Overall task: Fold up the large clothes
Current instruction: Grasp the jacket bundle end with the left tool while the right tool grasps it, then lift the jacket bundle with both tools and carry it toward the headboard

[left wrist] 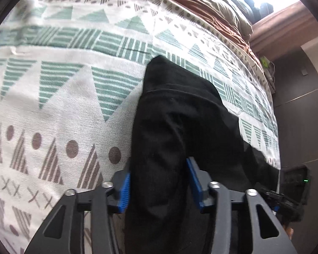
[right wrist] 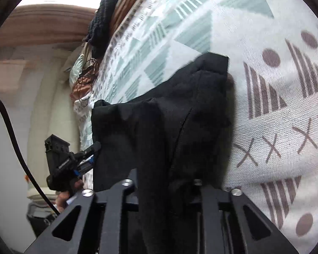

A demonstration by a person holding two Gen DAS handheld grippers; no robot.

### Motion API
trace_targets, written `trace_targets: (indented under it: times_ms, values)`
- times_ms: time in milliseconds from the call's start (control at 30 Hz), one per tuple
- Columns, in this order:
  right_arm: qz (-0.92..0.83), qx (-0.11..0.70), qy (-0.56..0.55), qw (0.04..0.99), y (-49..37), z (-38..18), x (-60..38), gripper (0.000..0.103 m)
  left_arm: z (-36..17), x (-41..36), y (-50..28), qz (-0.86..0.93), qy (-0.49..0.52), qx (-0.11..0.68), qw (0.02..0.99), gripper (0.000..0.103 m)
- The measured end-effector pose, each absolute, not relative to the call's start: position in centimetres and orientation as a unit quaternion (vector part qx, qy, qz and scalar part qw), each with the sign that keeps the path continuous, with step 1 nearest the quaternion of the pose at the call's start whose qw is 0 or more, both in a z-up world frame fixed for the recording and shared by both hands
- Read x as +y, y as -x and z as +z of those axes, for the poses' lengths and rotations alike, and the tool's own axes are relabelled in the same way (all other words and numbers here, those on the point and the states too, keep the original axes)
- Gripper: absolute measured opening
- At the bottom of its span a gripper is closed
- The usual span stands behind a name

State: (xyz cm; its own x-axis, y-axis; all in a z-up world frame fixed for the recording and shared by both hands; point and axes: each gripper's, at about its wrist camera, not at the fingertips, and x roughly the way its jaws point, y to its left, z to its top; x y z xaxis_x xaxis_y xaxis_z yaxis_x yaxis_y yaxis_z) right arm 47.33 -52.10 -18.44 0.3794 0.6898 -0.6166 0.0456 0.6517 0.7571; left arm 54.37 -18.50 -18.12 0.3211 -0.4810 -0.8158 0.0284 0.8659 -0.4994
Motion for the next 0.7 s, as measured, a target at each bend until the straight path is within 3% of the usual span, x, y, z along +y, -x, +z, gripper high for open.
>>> trace_targets:
  times_ms: [233,700]
  values:
    - [0.23,0.46,-0.31,0.799,-44.4,-11.5,-49.3,0.013,-13.7,-17.4,-51.6,-0.188,0.205,0.514,0.811,0.031]
    - [0.291,0.362,-0.242,0.852,-35.3,1.8,-41.4,0.013,-2.0,-12.6,-43.8,-0.224,0.232,0.4,0.858,0.027]
